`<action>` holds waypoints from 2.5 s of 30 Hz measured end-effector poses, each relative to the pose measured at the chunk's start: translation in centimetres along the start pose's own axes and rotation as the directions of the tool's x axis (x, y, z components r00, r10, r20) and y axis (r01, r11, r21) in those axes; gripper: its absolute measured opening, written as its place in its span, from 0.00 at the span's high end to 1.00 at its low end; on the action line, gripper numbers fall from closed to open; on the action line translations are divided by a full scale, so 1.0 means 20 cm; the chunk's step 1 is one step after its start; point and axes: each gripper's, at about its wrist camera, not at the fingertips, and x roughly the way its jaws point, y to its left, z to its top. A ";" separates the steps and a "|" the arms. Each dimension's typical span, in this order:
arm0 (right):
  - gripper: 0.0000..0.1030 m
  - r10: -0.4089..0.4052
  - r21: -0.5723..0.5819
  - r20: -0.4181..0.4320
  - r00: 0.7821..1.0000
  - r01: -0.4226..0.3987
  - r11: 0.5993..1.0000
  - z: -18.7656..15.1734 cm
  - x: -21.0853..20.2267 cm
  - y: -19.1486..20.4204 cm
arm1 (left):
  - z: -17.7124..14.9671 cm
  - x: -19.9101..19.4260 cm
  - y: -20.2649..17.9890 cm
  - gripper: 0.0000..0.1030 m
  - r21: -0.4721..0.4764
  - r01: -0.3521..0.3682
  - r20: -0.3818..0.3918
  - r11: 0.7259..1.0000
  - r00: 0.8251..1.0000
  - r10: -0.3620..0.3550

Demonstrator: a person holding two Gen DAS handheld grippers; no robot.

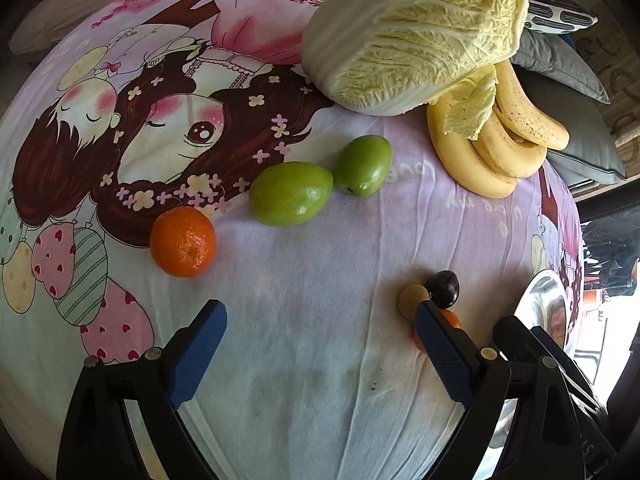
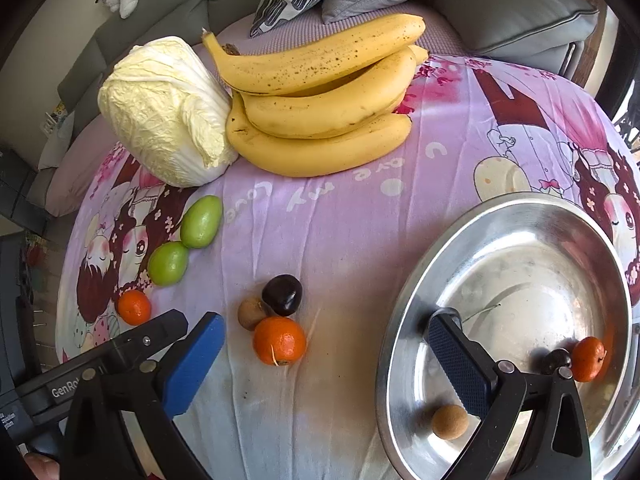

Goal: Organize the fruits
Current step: 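Withdraw both open tools from the bowl back over the table, then close the right tool on a tangerine while the left tool grasps a brown round fruit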

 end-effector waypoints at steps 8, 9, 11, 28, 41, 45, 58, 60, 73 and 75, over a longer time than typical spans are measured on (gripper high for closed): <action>0.04 0.034 -0.050 -0.028 0.999 -0.035 0.998 0.03 0.07 0.07 | 0.03 0.03 0.07 0.08 -0.023 -0.015 -0.011 1.000 1.000 0.015; 0.04 0.051 -0.046 -0.034 0.998 -0.052 0.998 0.03 0.08 0.07 | 0.03 0.03 0.07 0.08 -0.025 -0.010 -0.009 1.000 1.000 0.010; 0.07 0.074 -0.038 -0.045 0.996 -0.075 0.996 0.02 0.10 0.06 | 0.04 0.05 0.07 0.08 -0.025 -0.003 -0.012 1.000 1.000 0.003; 0.29 0.095 -0.071 -0.084 0.992 -0.101 0.992 -0.02 0.17 0.07 | 0.06 0.15 0.09 0.08 -0.057 0.010 -0.033 0.998 0.999 -0.011; 0.48 0.094 -0.098 -0.134 0.987 -0.107 0.989 -0.05 0.25 0.11 | 0.04 0.18 0.03 0.08 -0.042 0.006 -0.062 0.999 0.998 -0.009; 0.52 0.092 -0.110 -0.138 0.986 -0.107 0.988 -0.06 0.26 0.12 | 0.04 0.19 -0.05 0.08 -0.020 0.011 -0.066 1.000 0.998 -0.012; 0.61 0.104 -0.093 -0.111 0.988 -0.114 0.989 -0.04 0.20 0.08 | 0.04 0.23 -0.21 0.10 -0.016 0.076 -0.069 0.997 0.995 -0.077; 0.61 0.103 -0.087 -0.105 0.989 -0.113 0.990 -0.04 0.19 0.07 | 0.03 0.24 -0.25 0.12 -0.005 0.083 -0.068 0.997 0.994 -0.083; 0.61 0.105 -0.071 -0.098 0.990 -0.112 0.991 -0.04 0.15 0.03 | 0.03 0.27 -0.46 0.46 0.049 0.135 -0.074 0.990 0.989 -0.131; 0.61 0.104 -0.070 -0.099 0.990 -0.111 0.991 -0.04 0.15 0.03 | 0.04 0.29 -0.49 0.51 0.045 0.160 -0.081 0.986 0.984 -0.156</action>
